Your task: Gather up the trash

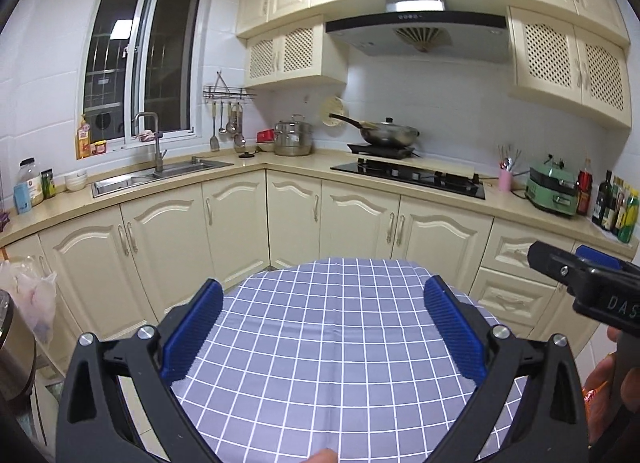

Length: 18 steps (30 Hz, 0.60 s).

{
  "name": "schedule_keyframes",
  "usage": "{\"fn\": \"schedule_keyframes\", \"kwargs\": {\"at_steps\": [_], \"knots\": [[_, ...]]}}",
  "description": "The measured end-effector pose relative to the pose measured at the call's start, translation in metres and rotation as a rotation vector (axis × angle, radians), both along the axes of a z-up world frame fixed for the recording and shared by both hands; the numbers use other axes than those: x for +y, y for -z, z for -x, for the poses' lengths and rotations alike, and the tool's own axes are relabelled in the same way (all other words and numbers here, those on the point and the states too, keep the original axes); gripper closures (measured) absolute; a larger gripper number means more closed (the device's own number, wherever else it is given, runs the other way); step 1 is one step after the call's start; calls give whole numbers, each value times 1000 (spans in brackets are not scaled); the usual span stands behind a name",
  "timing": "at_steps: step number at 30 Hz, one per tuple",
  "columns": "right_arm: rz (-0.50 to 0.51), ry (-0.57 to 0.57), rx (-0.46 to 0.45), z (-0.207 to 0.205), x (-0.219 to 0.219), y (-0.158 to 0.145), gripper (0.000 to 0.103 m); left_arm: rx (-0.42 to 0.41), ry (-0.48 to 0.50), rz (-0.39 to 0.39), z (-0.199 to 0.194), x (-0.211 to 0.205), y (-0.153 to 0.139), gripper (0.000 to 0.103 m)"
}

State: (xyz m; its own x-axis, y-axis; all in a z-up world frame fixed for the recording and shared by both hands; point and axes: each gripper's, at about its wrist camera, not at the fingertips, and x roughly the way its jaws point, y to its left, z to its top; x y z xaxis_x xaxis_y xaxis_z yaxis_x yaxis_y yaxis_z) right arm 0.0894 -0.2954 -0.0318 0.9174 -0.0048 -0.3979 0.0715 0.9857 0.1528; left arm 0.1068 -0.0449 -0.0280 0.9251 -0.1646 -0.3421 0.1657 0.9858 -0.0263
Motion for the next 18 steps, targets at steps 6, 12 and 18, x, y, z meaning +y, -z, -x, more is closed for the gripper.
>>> {"fn": "schedule_keyframes", "kwargs": {"at_steps": [6, 12, 18], "knots": [[24, 13, -24, 2, 13, -5, 6, -18, -16, 14, 7, 8, -5, 5], [48, 10, -32, 2, 24, -6, 6, -18, -34, 27, 8, 18, -4, 5], [56, 6, -34, -1, 30, -5, 6, -15, -32, 32, 7, 24, -3, 5]]}}
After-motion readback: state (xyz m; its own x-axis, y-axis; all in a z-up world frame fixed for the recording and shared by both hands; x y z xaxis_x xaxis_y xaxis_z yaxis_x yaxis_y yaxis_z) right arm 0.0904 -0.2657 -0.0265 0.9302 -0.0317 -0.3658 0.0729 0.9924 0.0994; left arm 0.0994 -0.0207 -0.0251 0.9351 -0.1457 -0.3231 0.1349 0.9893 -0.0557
